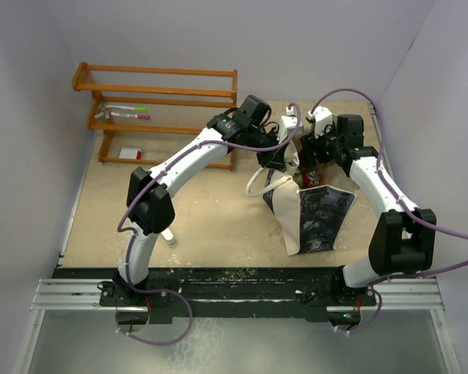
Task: Place the beverage into the canvas bag
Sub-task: Place the drink in the canvas bag.
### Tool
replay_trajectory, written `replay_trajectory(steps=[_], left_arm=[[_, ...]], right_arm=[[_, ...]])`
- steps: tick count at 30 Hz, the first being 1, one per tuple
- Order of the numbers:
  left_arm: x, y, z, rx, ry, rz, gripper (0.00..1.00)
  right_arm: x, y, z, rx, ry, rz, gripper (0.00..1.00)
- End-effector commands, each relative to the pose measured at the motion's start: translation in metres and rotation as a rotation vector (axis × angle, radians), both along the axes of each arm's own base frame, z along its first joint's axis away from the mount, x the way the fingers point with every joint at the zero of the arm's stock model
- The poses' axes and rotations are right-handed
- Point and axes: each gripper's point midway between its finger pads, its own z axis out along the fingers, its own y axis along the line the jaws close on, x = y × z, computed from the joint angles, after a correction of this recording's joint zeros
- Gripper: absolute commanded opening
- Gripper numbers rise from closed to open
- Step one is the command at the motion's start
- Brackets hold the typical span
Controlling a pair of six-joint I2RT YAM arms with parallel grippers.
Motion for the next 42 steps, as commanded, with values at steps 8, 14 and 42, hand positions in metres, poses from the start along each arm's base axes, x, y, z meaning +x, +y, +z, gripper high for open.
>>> replay_trajectory(steps=[8, 14, 42], left_arm=[[0.035, 0.002, 0.012, -0.006, -0.124, 0.088, 0.0], [0.036, 0.001, 0.015, -0.019, -0.119, 0.09, 0.0], [0.038, 0.003, 0.03, -0.045, -0.108, 0.131, 0.0]], right_arm=[[-0.016, 0.019, 0.043, 0.08, -0.102, 0.059, 0.14], [-0.015, 0.012, 0.056, 0.082, -0.159, 0.002, 0.17], [-0.001, 0.004, 0.033, 0.058, -0.227, -0.041, 0.19]])
